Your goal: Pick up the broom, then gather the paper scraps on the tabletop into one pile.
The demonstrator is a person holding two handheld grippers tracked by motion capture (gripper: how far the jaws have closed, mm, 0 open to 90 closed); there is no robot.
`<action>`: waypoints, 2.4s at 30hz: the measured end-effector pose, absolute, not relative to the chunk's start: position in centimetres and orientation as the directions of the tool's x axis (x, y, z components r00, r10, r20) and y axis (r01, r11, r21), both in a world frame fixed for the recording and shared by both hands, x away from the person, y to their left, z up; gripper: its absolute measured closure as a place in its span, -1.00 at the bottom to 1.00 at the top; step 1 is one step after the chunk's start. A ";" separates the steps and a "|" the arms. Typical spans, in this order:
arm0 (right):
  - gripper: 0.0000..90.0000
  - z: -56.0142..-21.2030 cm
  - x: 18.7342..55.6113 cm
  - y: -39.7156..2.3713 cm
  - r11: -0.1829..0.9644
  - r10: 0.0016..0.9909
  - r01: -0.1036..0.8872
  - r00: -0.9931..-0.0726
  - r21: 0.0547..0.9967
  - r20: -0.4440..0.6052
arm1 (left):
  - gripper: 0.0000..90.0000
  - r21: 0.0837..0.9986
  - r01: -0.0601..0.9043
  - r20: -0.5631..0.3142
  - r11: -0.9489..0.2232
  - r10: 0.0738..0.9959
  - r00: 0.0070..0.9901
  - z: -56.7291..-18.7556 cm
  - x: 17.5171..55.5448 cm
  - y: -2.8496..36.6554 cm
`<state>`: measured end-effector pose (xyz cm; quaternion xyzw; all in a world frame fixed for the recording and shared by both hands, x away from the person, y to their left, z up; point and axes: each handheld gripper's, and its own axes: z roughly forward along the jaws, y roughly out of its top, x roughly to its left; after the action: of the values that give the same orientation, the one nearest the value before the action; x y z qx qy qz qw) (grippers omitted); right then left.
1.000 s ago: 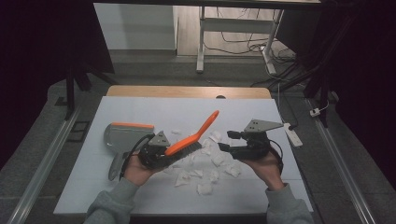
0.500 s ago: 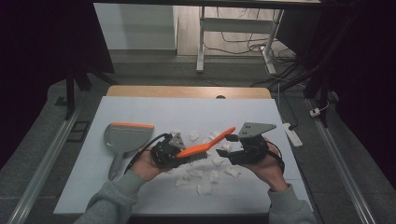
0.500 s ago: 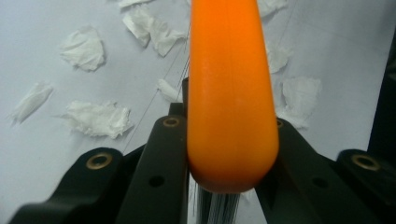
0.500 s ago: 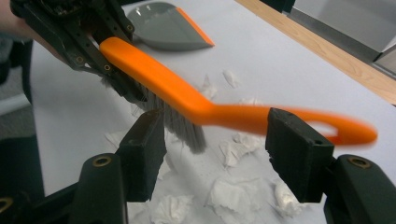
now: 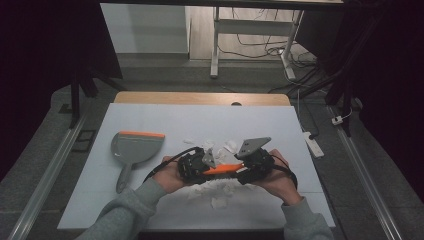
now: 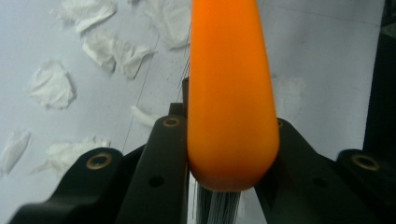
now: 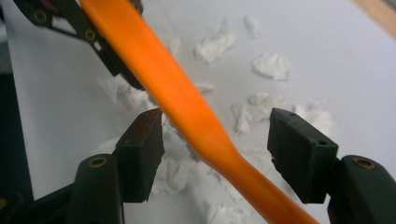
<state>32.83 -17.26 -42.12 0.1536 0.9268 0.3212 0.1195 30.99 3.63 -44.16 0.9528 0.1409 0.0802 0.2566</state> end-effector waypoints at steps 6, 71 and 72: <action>0.06 -43.1 32.8 -16.5 0.818 0.302 0.183 -0.943 0.545 -0.136 | 0.79 0.515 0.199 0.088 -0.834 0.282 0.955 -44.1 30.8 3.3; 0.55 -41.6 36.3 -24.7 0.593 0.699 0.465 -0.703 0.658 -0.133 | -0.36 0.757 0.544 -0.006 -0.361 0.830 0.558 -49.4 25.0 21.6; 0.55 -41.7 36.4 -24.8 0.590 0.710 0.476 -0.691 0.652 -0.137 | -0.36 0.755 0.546 -0.007 -0.363 0.829 0.560 -49.5 25.1 21.6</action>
<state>36.41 -24.84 -41.67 0.3408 0.8698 0.2983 0.1955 25.06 21.59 -49.50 0.8027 0.4281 0.1922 0.3680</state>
